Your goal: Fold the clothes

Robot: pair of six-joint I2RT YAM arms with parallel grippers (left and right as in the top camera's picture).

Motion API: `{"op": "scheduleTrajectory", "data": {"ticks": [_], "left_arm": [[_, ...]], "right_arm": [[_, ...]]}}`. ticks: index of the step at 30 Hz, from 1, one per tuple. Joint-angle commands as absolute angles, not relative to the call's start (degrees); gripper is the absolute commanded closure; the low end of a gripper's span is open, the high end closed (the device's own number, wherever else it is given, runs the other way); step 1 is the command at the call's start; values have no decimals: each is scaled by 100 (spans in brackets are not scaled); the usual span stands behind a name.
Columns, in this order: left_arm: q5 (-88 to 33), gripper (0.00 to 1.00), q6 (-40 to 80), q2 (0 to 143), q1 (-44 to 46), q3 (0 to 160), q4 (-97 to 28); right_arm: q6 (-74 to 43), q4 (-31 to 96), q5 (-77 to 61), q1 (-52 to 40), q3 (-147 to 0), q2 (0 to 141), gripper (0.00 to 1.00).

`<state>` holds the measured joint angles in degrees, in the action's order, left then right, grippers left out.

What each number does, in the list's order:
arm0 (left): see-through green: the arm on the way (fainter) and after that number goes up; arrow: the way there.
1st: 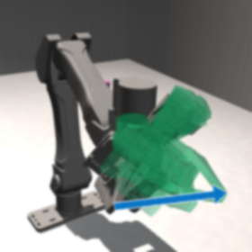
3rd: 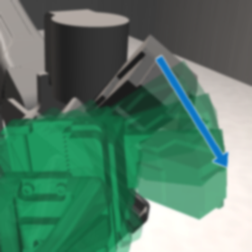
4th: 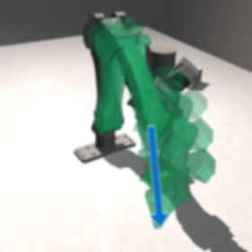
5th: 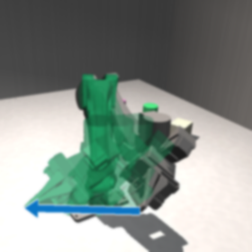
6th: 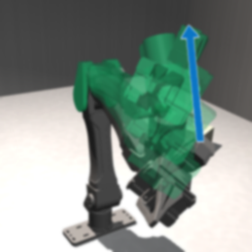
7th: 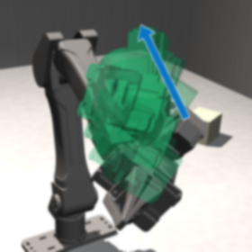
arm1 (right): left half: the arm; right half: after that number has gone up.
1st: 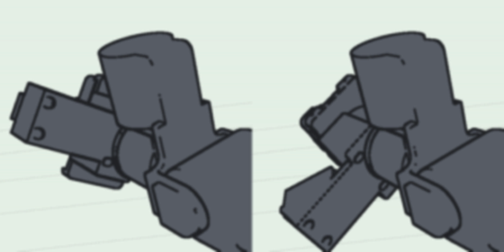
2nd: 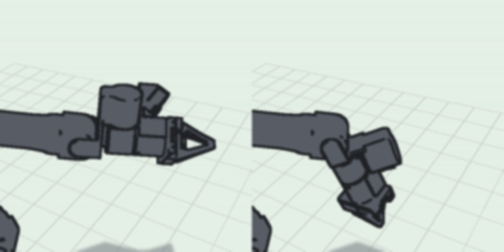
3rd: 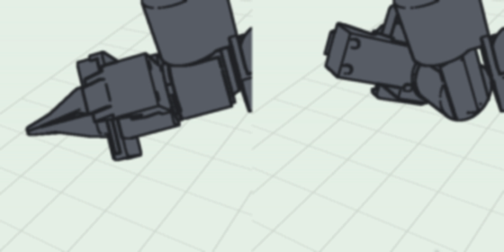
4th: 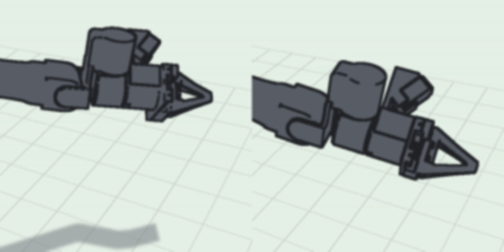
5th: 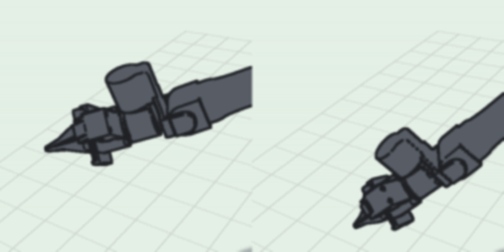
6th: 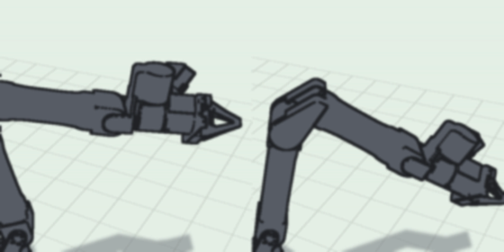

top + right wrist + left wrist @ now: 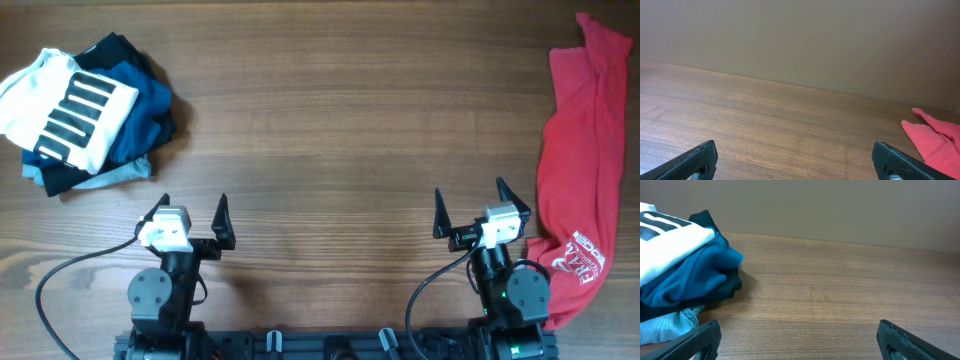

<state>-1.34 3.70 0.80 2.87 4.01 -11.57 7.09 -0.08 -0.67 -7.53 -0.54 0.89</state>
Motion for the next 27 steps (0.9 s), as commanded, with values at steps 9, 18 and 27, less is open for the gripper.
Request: {"op": "scheduleTrajectory", "data": {"ticks": [9, 18, 27], "left_arm": [[-36, 0, 322, 16, 311, 357, -1157], [-357, 0, 368, 16, 311, 357, -1140], [-561, 0, 1925, 56, 311, 419, -1138]], "right_arm": [[600, -56, -161, -714, -30, 21, 1], [25, -43, -443, -714, -30, 21, 0], [-1557, 292, -460, -714, -351, 460, 0]]}}
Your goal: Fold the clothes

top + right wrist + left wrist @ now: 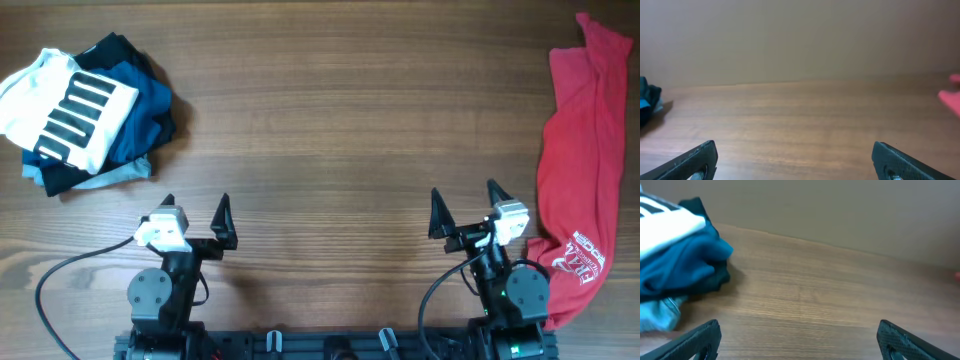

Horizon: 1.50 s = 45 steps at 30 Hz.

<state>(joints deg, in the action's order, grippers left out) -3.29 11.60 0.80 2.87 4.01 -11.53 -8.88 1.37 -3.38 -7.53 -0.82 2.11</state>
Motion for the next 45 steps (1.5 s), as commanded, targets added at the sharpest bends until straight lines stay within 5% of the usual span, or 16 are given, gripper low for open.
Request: {"op": "scheduleTrajectory", "data": {"ticks": [1, 11, 21, 28, 36, 45], "left_arm": [[-672, 0, 2032, 99, 311, 464, -1135], [-854, 0, 2038, 1308, 311, 1546, -1271], [-856, 0, 1977, 3675, 311, 3730, -2985], [-967, 0, 2003, 4659, 311, 4532, -3583], [-1090, 0, 1999, 4742, 311, 4530, -3586], [-1090, 0, 1999, 4742, 311, 4530, -3586]], "right_arm": [[-1553, 440, -456, -714, -508, 582, 0], [-1498, 1549, -99, -714, -2333, 2294, 0], [-1472, 3638, -248, -709, -4569, 4943, 0], [-1308, 3846, -198, -655, -5231, 5948, 0], [-1997, 3909, 1450, 659, -5227, 7091, 1], [-2373, 3988, 1507, 1765, -5227, 8759, 2]]}}
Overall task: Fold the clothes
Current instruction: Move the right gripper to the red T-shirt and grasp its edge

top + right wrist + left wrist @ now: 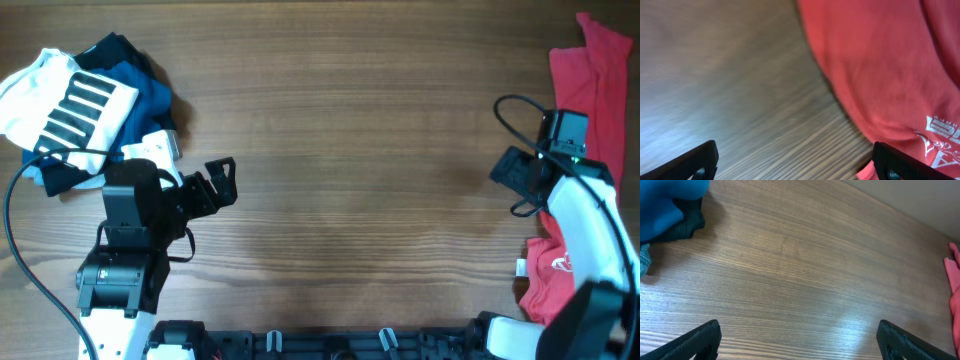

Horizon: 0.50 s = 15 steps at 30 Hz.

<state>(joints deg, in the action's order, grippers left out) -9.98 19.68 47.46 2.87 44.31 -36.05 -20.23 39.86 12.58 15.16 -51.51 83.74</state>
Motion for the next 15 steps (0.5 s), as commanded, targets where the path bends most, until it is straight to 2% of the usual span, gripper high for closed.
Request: {"op": "scheduleTrajectory", "data": {"ticks": [1, 6, 15], "left_arm": [[-1090, 0, 1999, 4742, 311, 4530, -3586], [-1090, 0, 1999, 4742, 311, 4530, -3588], [-1090, 0, 1999, 4742, 311, 4528, -3586]], "right_arm": [[-2427, 3968, 1522, 1848, -5227, 8862, 2], [-2445, 3798, 1636, 2117, -5218, 9207, 6], [-2550, 3498, 1841, 2270, -5201, 9393, 7]]}}
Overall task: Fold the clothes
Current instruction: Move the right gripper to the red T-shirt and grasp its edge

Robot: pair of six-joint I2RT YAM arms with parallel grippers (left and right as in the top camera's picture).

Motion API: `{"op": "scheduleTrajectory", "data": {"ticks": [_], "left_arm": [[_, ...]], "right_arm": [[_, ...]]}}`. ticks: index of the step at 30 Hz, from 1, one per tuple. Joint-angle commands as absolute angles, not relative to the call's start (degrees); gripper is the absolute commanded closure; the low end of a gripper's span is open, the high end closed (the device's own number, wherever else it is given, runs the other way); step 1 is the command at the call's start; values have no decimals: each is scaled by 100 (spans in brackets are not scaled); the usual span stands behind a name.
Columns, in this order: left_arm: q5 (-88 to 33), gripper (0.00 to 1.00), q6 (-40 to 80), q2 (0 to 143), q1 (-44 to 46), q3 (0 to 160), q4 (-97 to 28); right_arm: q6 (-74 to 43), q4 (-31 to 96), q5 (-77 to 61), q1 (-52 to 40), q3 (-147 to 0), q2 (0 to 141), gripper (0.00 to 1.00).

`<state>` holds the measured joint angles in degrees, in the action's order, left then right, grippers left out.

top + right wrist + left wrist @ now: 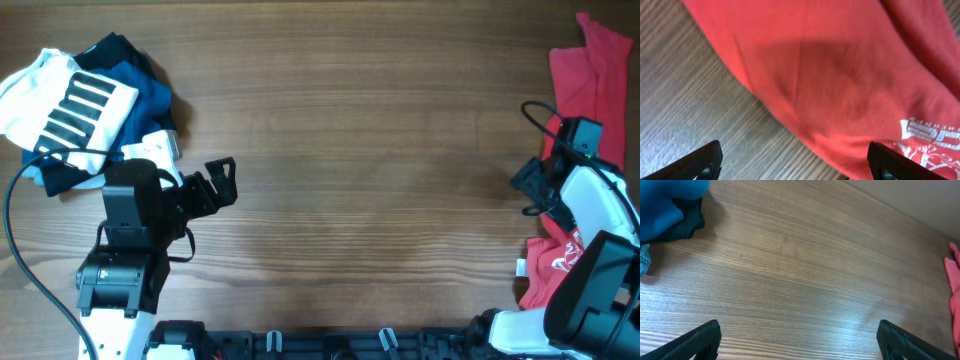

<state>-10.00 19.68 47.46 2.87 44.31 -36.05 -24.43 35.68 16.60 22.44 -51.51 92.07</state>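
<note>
A long red shirt [585,90] with white lettering lies crumpled along the table's right edge and fills the right wrist view [850,75]. My right gripper [533,186] hangs open over its left border, nothing between the fingers [690,162]. A pile of clothes [85,110], white striped on top of blue and dark pieces, sits at the far left. My left gripper [218,183] stands open to the right of the pile, over bare wood. The blue cloth [667,205] shows at the top left of the left wrist view.
The wooden table [350,150] stretches between the pile and the red shirt. Cables [30,200] run from both arms. The arm bases and a black rail [320,345] line the front edge.
My right gripper has moved a little to the right and down, now over the red shirt's left border, which fills more of its view. The left arm has not moved.
Both grippers stood open and upright at the front edge, facing the back wall. By the last earlier moment the left one hung open beside the clothes pile and the right one open near the red shirt. Now the right is over the shirt's edge.
</note>
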Motion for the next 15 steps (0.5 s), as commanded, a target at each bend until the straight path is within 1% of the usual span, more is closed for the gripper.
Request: {"op": "scheduleTrajectory", "data": {"ticks": [1, 8, 9, 10, 12, 13, 14, 15], "left_arm": [[-1090, 0, 1999, 4742, 311, 4528, -3588], [-1090, 0, 1999, 4742, 311, 4528, -3588], [-1090, 0, 1999, 4742, 311, 4530, -3588], [-1090, 0, 1999, 4742, 311, 4528, -3588], [-1090, 0, 1999, 4742, 311, 4530, -3588], [-1090, 0, 1999, 4742, 311, 4530, -3588], [-1090, 0, 1999, 4742, 311, 4528, -3588], [-1090, 0, 1999, 4742, 311, 4528, -3588]], "right_arm": [[-2547, 3470, 1841, 2270, -5201, 9435, 7], [-2552, 3221, 1839, 2281, -5100, 9786, 9], [-2550, 3164, 1844, 2285, -5098, 9843, 11], [-2547, 3089, 1844, 2285, -5098, 9887, 18], [-2550, 2982, 1841, 2290, -5098, 9946, 37], [-2547, 2947, 1841, 2290, -5098, 9961, 43], [-2552, 2912, 1841, 2290, -5098, 9985, 55], [-2552, 2904, 1844, 2290, -5098, 9992, 60]]}}
